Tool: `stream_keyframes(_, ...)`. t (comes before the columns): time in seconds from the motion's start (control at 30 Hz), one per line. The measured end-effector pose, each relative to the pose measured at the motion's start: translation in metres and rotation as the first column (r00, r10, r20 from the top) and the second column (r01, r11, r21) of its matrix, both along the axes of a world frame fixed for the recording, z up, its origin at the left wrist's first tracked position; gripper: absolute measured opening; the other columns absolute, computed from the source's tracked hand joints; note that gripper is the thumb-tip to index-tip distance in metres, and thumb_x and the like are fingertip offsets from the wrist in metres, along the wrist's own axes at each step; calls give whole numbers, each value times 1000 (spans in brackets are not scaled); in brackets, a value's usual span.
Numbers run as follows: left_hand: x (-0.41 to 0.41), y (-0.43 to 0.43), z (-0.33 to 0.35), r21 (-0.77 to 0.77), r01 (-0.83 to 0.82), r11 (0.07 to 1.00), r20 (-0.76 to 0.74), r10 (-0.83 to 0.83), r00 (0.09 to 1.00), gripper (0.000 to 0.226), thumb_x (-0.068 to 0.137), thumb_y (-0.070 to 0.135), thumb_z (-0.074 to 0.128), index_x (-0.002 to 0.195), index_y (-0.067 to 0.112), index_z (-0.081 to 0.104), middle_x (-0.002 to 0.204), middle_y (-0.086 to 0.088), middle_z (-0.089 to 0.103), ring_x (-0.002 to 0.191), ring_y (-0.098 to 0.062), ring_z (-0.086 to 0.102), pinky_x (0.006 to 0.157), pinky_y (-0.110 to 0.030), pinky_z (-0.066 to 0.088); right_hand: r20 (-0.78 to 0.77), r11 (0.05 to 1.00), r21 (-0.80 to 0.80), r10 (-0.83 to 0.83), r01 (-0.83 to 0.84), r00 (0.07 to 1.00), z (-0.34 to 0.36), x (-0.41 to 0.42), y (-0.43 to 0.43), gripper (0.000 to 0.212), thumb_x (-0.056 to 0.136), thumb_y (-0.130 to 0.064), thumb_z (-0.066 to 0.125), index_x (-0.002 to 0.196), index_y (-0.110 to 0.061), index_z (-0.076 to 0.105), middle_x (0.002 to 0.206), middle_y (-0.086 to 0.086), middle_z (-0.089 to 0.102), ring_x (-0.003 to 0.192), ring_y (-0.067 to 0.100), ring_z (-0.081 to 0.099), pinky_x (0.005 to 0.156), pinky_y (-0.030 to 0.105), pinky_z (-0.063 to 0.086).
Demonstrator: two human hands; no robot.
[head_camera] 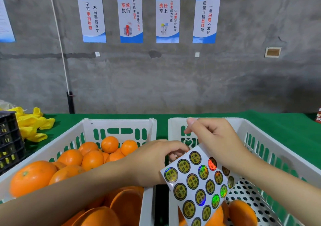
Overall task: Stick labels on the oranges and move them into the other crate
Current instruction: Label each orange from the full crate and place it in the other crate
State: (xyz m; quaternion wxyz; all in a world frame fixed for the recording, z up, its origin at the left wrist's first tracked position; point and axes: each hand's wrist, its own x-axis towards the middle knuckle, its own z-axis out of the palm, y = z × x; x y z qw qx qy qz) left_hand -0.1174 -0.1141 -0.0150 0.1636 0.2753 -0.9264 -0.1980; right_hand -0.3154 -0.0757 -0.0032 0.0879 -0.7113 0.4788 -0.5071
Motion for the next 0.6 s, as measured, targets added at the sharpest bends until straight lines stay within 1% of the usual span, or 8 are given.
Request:
stream_keyframes(0.07, -2, 1, 1, -4, 43, 999, 55, -43, 998, 27, 88, 36, 74, 111, 27, 63, 100, 6, 68, 92, -16, 62, 80, -45, 53, -18, 1000, 10, -10, 11, 1000, -2, 0, -3, 59, 86, -67, 40, 78, -19, 75, 48, -3, 52, 51, 12, 53, 65, 30, 51)
stream_keyframes(0.13, -1, 0, 2, -22, 44, 999, 89, -42, 995, 14, 92, 30, 71, 99, 19, 65, 88, -3, 67, 83, -25, 60, 76, -50, 50, -54, 1000, 26, -16, 17, 998, -4, -1, -7, 63, 87, -65, 41, 80, -10, 71, 64, 10, 63, 66, 27, 60, 69, 37, 51)
stream_keyframes(0.23, 1, 1, 1, 95, 13, 995, -36, -9, 999, 15, 101, 26, 59, 97, 17, 70, 88, -6, 69, 85, -26, 63, 79, -50, 52, -80, 997, 72, -11, 17, 997, -8, -2, -11, 32, 89, -57, 49, 90, -34, 71, 70, 12, 67, 68, 34, 61, 69, 48, 53)
stream_keyframes(0.3, 0, 4, 2, 240, 2, 971, -181, 42, 983, 27, 106, 26, 49, 98, 18, 73, 91, -2, 74, 85, -18, 67, 83, -42, 55, -116, 996, 77, -32, 41, 993, -10, -4, -13, 16, 90, -52, 53, 89, -45, 68, 60, 6, 65, 53, 28, 52, 59, 43, 50)
stream_keyframes(0.4, -4, 5, 7, 457, 42, 888, -285, 102, 953, 38, 102, 37, 49, 102, 10, 76, 96, -11, 76, 83, -14, 66, 82, -30, 51, -145, 996, 52, -60, 68, 988, -11, -5, -13, 13, 92, -47, 56, 83, -46, 65, 49, -1, 55, 42, 9, 36, 49, 30, 36)
stream_keyframes(0.5, -4, 6, 8, 495, 122, 860, -270, 18, 963, 17, 97, 25, 65, 101, 12, 76, 100, -8, 78, 92, -15, 74, 82, -22, 55, -127, 994, 40, -93, 99, 987, -10, -4, -11, 16, 91, -46, 54, 85, -41, 68, 53, -3, 60, 46, 15, 48, 52, 36, 47)
stream_keyframes(0.53, -4, 7, 7, 511, 131, 849, -264, 10, 964, 14, 96, 21, 67, 101, 12, 76, 100, -7, 78, 93, -17, 75, 82, -23, 58, -130, 991, 25, -126, 131, 983, -9, -5, -10, 18, 91, -47, 54, 89, -39, 69, 55, -4, 61, 48, 15, 50, 54, 39, 49)
stream_keyframes(0.6, -5, 6, 5, 506, 84, 859, -271, 65, 960, 16, 95, 23, 68, 101, 10, 77, 99, -6, 78, 93, -19, 75, 85, -29, 60, -147, 977, -22, -212, 211, 966, -6, -5, -8, 21, 90, -48, 53, 102, -39, 68, 62, -12, 61, 59, 6, 54, 62, 35, 50)
